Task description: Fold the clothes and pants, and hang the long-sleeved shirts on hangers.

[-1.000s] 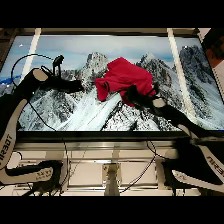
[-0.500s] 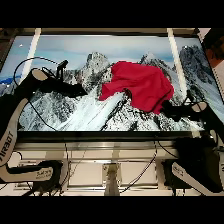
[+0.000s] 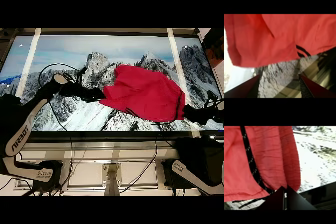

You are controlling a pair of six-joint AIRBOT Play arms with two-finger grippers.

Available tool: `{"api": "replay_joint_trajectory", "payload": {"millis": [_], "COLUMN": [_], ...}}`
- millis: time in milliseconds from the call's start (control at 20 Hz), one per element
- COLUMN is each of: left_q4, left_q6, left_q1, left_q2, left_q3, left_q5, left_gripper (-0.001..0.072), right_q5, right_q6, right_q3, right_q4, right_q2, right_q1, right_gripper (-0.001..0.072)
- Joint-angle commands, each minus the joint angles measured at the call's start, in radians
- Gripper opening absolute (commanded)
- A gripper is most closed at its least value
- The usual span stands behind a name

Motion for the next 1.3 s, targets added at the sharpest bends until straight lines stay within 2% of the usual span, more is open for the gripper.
{"api": "replay_joint_trajectory", "payload": {"millis": [0, 200, 300, 450, 600, 750, 1100, 1200, 1250], "left_q4": [0.0, 0.088, 0.158, 0.159, 0.137, 0.029, 0.023, 0.023, 0.023], "left_q6": [0.002, -0.001, -0.001, 0.0, -0.001, -0.001, -0.056, -0.069, -0.069], "left_q1": [-0.002, 0.031, 0.031, 0.023, 0.023, 0.022, 0.005, -0.008, -0.014], "left_q2": [-0.012, -0.012, -0.014, -0.043, -0.088, -0.122, -0.14, -0.142, -0.146], "left_q3": [0.001, 0.0, 0.001, 0.001, 0.001, 0.001, 0.001, 0.001, 0.001], "left_q5": [0.046, -0.073, -0.069, -0.075, -0.038, 0.03, 0.134, 0.156, 0.162], "left_gripper": [0.0549, 0.0548, 0.0547, 0.0547, 0.0547, 0.0547, 0.054, 0.0493, 0.04], "right_q5": [0.051, 0.089, 0.112, 0.138, 0.144, 0.154, 0.156, 0.157, 0.157], "right_q6": [-0.027, -0.065, -0.104, -0.149, -0.165, -0.177, -0.178, -0.178, -0.178], "right_q3": [0.076, 0.088, 0.088, 0.088, 0.088, 0.088, 0.088, 0.088, 0.088], "right_q4": [-0.058, -0.019, 0.016, 0.079, 0.122, 0.134, 0.134, 0.135, 0.137], "right_q2": [-0.049, -0.111, -0.131, -0.142, -0.142, -0.142, -0.142, -0.142, -0.142], "right_q1": [-0.015, -0.015, -0.015, -0.015, -0.015, -0.015, -0.015, -0.015, -0.015], "right_gripper": [0.0009, 0.0009, 0.0009, 0.0009, 0.0009, 0.001, 0.001, 0.001, 0.001]}}
